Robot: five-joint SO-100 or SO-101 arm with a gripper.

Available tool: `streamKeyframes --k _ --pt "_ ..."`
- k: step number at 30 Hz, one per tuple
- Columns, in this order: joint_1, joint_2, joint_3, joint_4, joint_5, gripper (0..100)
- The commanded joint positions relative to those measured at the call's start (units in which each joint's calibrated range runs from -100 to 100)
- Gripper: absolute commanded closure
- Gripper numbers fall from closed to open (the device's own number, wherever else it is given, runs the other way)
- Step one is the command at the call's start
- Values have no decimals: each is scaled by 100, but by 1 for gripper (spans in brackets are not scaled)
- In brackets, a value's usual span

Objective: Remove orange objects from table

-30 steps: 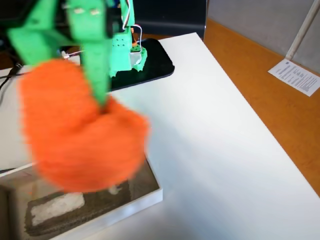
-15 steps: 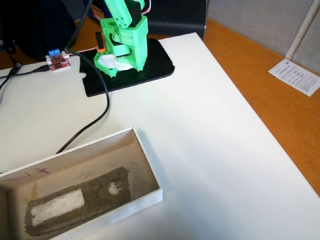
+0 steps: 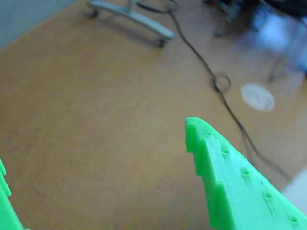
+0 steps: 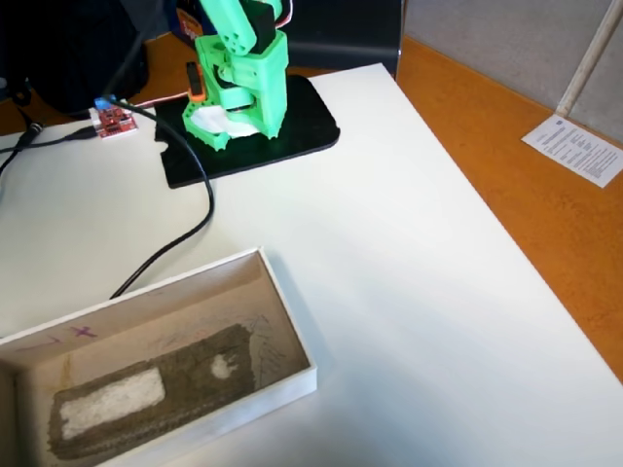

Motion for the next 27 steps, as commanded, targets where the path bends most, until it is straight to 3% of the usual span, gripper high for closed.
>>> streamKeyframes --k 1,5,12,18,20,22,27 --pt "1676 -720 1045 924 -151 59" --pt "2600 -1837 3700 1167 -171 59" --pt "3362 -4833 6830 2975 327 59" --pt "3776 -6419 7334 4936 122 59" --pt "3709 -6805 7334 5358 -464 59" --pt "3709 -6965 7334 5455 -1040 59" --pt "3680 -7107 7334 5431 -1314 59"
